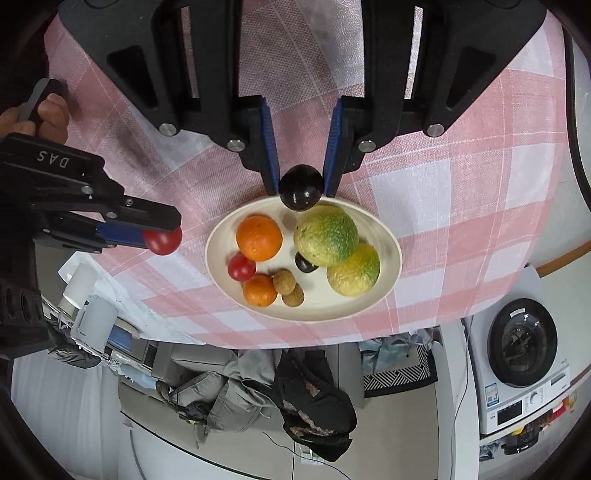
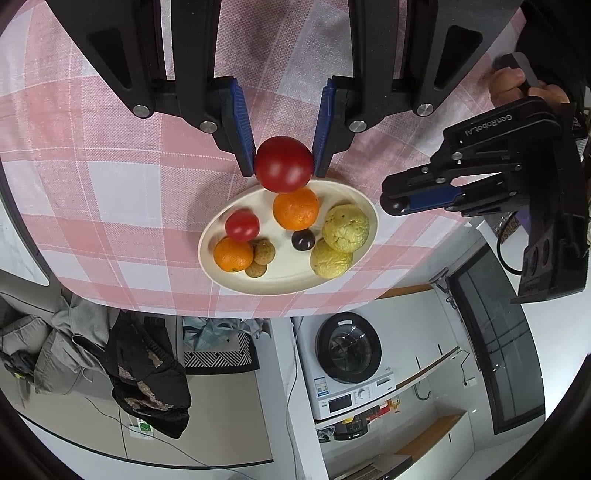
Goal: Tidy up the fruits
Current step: 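Carry the plum and tomato over the plate and open both tools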
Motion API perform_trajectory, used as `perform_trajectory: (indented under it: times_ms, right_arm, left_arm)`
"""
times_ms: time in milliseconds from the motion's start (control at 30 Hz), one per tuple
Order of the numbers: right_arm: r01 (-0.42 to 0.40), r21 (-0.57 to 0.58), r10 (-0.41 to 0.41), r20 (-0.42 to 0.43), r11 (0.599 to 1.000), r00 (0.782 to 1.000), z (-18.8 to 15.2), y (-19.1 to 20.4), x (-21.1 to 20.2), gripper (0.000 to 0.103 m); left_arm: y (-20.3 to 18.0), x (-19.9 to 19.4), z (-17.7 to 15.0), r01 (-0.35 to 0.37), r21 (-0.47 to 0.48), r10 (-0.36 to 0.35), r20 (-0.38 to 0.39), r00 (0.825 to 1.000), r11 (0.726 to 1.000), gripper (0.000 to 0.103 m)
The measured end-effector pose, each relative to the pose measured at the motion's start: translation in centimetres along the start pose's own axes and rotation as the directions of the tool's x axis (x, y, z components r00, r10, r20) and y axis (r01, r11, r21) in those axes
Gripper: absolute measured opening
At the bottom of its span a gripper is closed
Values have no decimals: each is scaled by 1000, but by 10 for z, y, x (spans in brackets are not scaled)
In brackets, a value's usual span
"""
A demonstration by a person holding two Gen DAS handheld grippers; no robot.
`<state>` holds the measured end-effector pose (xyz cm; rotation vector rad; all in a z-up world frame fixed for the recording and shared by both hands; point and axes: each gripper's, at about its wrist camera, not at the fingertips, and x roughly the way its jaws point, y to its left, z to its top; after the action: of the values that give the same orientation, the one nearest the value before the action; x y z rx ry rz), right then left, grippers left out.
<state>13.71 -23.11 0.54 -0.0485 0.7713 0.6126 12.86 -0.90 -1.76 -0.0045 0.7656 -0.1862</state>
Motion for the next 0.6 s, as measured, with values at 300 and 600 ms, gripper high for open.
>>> perform_trajectory:
  times_ms: [300,600]
  right_arm:
    - [30,15,-30,21,999,999,16,-5,-1,32]
    - [45,29,-45,11,999,999,33,-13,10,32]
  left_arm:
    - [-1,-9,20,10,-4,-10,40,999,1000,21]
    - [0,3,47,11,-9,-11,53,999,1000,21]
